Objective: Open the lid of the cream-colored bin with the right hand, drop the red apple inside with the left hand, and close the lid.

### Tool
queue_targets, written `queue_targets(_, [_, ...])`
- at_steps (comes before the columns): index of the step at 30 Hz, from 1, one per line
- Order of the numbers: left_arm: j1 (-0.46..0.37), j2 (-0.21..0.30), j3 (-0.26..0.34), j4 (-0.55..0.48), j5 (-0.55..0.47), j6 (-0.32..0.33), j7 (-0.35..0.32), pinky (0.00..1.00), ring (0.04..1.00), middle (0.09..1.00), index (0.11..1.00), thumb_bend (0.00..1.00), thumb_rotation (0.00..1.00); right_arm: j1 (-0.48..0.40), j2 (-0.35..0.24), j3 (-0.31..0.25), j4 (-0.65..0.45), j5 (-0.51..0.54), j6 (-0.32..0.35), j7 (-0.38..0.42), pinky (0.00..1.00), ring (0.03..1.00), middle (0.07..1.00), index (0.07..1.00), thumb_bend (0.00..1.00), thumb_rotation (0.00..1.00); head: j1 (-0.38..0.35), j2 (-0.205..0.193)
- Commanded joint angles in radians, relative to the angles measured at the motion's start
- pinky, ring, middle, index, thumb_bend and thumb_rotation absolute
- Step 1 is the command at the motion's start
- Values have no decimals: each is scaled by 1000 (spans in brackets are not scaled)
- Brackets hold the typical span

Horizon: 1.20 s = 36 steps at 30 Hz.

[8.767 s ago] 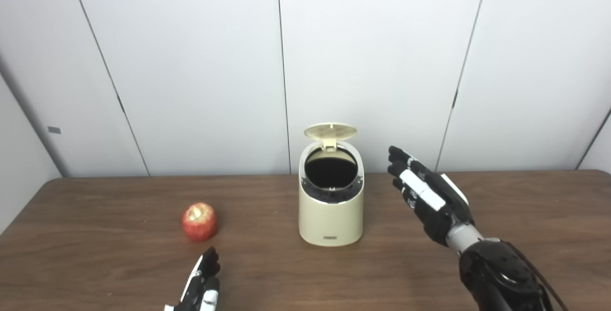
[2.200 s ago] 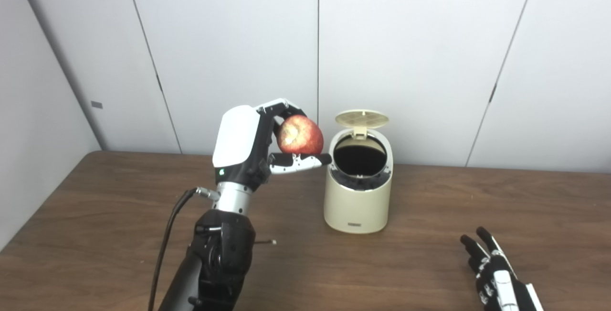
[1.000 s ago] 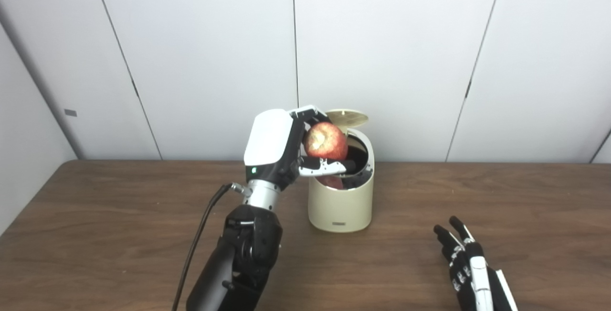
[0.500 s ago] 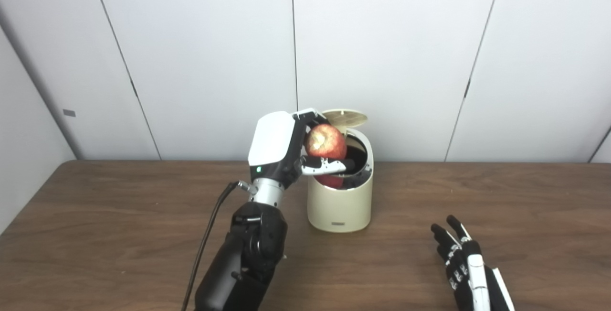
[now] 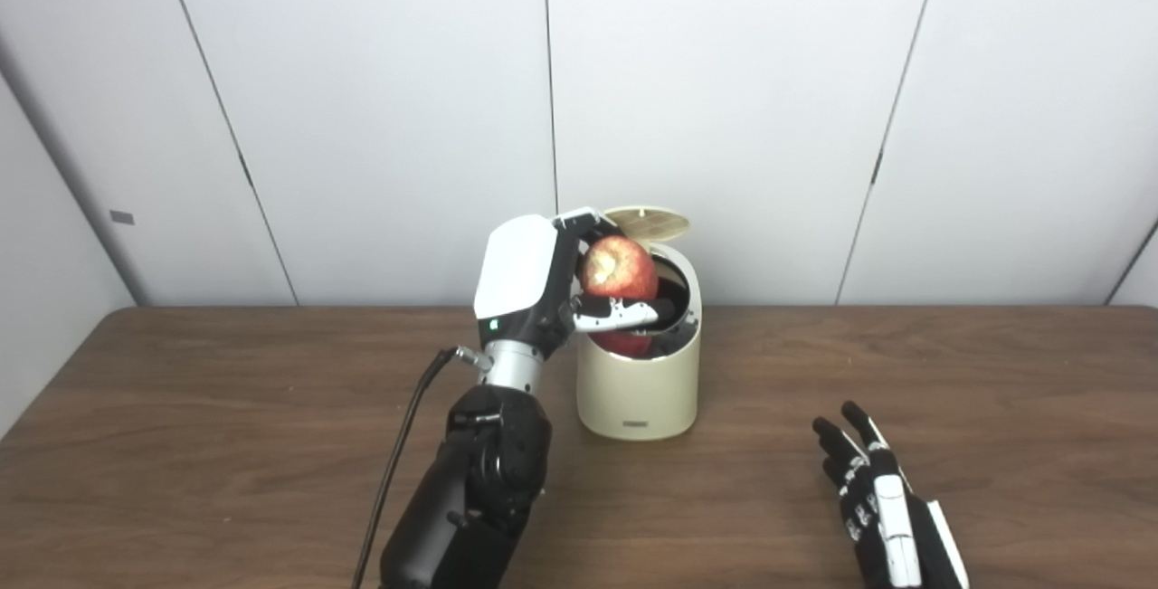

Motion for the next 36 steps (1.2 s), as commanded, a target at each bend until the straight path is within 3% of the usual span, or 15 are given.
queue_targets(1, [-63,-12,3,-19,-3,-2,26,313,419,531,517,470,0,-15,10,3,23,0,-44,1,976,938,862,926,610,864,-1,0])
queue_targets(6, [-55,-28,-4,-14,4,22,20,324,424,546,503,470,0,-17,8,3,28,7,-49,7,986,941,860,925,622,874,-5,-2])
queue_targets(13, [-45,-45,-12,25,7,23,71,306,419,509,518,472,0,-19,9,4,27,0,-50,3,967,934,857,921,625,860,-9,-3])
queue_targets(19, [-44,-36,-35,69,16,22,86,329,442,552,441,470,0,-17,9,8,22,-2,-55,5,990,947,864,929,615,887,-13,-2])
queue_targets(28, [-72,12,-101,166,97,21,153,340,454,547,474,473,0,-16,5,10,28,-1,-65,11,983,943,868,932,613,890,-12,-3])
queue_targets(36, [-90,15,-120,217,100,10,194,330,466,558,444,470,0,-16,11,11,28,6,-69,10,970,928,852,921,630,864,-7,-7])
